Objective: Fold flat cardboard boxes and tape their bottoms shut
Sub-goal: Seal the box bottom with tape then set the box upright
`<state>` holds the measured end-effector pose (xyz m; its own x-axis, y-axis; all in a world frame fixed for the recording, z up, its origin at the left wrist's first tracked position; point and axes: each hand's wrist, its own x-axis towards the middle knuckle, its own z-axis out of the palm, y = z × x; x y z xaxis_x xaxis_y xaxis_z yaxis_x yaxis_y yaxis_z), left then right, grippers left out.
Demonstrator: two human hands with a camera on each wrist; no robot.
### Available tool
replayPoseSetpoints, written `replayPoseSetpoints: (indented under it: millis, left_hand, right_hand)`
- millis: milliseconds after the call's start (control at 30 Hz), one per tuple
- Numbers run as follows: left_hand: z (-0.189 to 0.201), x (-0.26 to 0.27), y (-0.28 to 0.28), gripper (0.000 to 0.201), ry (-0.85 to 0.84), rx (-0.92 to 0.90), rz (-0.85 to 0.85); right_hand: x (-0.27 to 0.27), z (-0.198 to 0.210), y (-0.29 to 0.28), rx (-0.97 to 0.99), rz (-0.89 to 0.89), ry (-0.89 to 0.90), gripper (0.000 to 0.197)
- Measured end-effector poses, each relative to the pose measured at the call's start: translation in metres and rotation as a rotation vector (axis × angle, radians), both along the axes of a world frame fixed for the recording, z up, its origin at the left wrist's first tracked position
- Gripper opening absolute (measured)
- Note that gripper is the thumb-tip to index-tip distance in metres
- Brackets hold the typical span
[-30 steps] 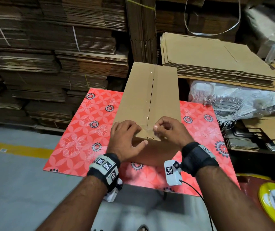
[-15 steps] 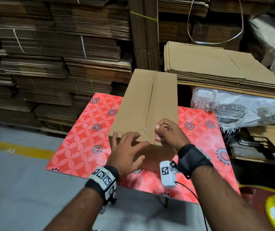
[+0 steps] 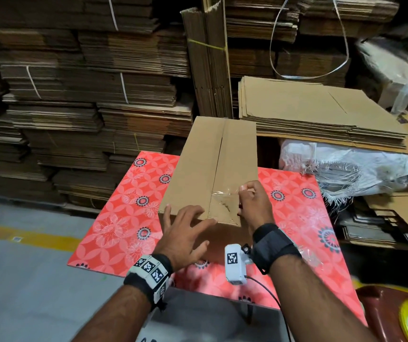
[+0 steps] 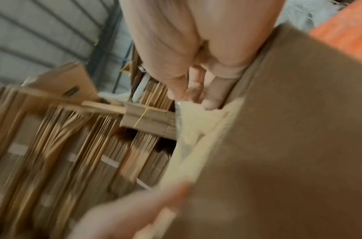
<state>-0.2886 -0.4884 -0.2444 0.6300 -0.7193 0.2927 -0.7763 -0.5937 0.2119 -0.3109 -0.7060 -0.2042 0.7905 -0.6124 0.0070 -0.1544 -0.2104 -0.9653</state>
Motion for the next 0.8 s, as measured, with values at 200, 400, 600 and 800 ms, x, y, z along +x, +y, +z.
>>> replayPoseSetpoints:
  millis: [200,400,600,800]
  left_hand:
    - [0.003,0.003,-0.001,0.046,0.023,-0.086,0.03]
    - [0.002,-0.005,-0.015,0.041,0.052,-0.163,0.095]
    - [-0.001,0.003,-0.005,0.043,0.053,-0.168,0.047]
    - [-0.001,0.016,0.01,0.039,0.076,-0.193,0.032]
  right_hand:
    - [-0.006,0.014,-0.01,-0.594,0.221,0.018,0.022]
    - [-0.018,0.025,-0.019,-0.869,0.594,0.135,0.034]
    - [-0.026,0.019,-0.013,-0.908,0.561,0.154,0.065]
    - [-0.008,0.001,0.007,-0.976,0.512,0.138,0.033]
